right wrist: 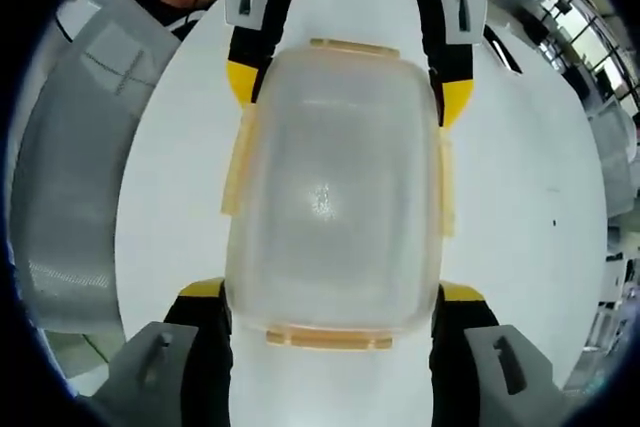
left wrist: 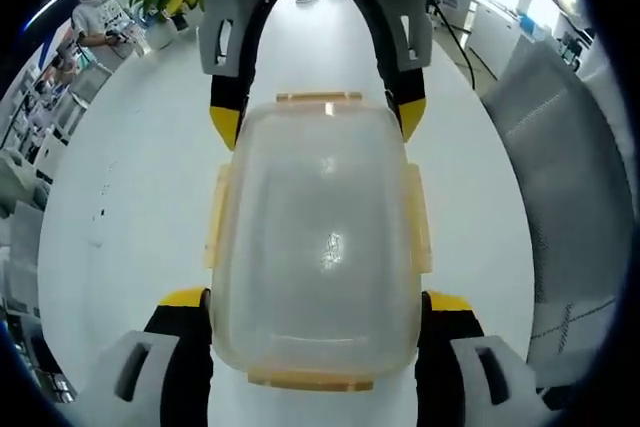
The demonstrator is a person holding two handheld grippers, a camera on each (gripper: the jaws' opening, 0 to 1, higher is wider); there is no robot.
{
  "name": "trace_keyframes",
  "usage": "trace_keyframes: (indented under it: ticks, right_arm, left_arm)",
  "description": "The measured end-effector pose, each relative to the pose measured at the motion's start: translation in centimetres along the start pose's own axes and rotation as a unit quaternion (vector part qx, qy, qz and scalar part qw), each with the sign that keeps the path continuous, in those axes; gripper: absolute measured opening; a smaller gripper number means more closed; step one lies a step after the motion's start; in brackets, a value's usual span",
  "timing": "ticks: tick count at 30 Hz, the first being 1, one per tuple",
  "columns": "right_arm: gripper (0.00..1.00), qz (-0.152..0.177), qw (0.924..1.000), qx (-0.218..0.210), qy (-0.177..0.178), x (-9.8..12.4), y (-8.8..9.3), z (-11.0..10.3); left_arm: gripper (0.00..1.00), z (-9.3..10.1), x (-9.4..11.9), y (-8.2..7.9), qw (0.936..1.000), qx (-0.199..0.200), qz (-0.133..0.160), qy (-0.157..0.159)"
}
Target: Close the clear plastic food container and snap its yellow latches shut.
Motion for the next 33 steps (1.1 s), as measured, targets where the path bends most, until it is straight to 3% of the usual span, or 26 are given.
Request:
trace_keyframes:
  ticks: [10,18,24,29,33]
  right_arm:
    - [0.84,-0.030,0.9995,-0.004,0.010,-1.0,0.6,0.2]
    - [0.88,0.009,0.9988,-0.039,0.028,0.4,0.5,1.3]
    - [0.92,0.020,0.9982,-0.049,0.029,1.7,1.0,0.7]
    - [0.97,0.029,0.9966,-0.065,0.042,2.6,1.7,0.3]
    - [0.99,0.070,0.9915,-0.095,0.056,4.2,1.4,0.2]
  left_arm:
    - [0.82,-0.1,0.1,0.0,1.0000,0.003,0.008,-0.002]
    - [0.82,-0.3,0.2,0.1,0.9998,0.018,0.008,-0.002]
    - [0.85,-0.4,0.8,0.8,0.9987,0.049,-0.002,-0.011]
    - [0.95,-0.6,2.3,1.0,0.9973,0.063,0.015,-0.036]
    - [0.99,-0.2,4.3,0.6,0.9929,0.084,0.061,-0.058]
Point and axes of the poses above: the point that each gripper's makers call its tool centre point, and the gripper's own axes: x roughly backward along the fingers, z roughly to its right, y roughly out of its underside, the point moved 2 cm from there along x, roughly backward along the fingers, and after that the axes turned 10 degrees about -z, right-handed, at the moved point
